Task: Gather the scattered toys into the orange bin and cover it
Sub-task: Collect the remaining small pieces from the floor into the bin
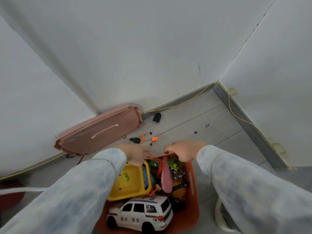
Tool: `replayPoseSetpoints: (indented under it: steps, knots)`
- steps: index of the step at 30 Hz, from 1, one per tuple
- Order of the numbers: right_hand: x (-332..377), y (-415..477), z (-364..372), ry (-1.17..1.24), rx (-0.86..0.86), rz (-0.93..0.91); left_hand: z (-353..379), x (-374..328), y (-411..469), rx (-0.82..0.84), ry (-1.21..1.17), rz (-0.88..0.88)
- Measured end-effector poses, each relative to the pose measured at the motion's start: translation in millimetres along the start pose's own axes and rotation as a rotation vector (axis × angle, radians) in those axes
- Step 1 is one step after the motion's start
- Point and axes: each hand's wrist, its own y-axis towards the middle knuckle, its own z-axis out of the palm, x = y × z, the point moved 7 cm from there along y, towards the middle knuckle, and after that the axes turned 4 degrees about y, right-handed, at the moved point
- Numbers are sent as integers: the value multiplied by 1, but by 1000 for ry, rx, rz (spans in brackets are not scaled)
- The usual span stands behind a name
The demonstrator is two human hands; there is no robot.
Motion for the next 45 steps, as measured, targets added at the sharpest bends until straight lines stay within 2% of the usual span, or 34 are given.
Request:
replayPoseSetpoints:
  steps: [6,8,10,12,13,15,17,21,24,27,31,34,39,42,45]
  knots:
    - [-2,2,7,39,160,53,-1,-3,9,37,-10,-4]
    - [-3,6,1,170,235,98,-7,10,22,-33,-99,-35]
    - [-11,15,-5,438,294,155,-12,32,41,-146,-169,-89]
    - [-27,36,-13,627,201,166,-15,58,64,-299,-204,-149]
    - [-37,46,-18,649,89,151,-13,72,75,-364,-239,-183]
    - [-60,72,-24,550,-163,125,-5,97,99,-429,-319,-249]
    - [-79,98,-18,360,-317,125,5,115,125,-427,-337,-274]
    - [-119,132,8,179,-465,279,19,136,170,-422,-296,-293]
    - [-159,138,26,210,-546,460,28,141,191,-427,-290,-311]
    - [-197,141,54,292,-567,581,26,137,200,-558,-279,-278]
    - [-206,153,72,321,-622,482,22,134,200,-653,-227,-207]
    - [-179,168,68,253,-674,302,19,120,202,-677,-214,-87]
    - [-120,195,54,156,-633,-9,14,100,216,-713,-206,96]
    - [-98,210,48,52,-599,-111,15,99,220,-756,-34,78]
    - [-90,226,40,-62,-615,-125,19,98,224,-822,218,73]
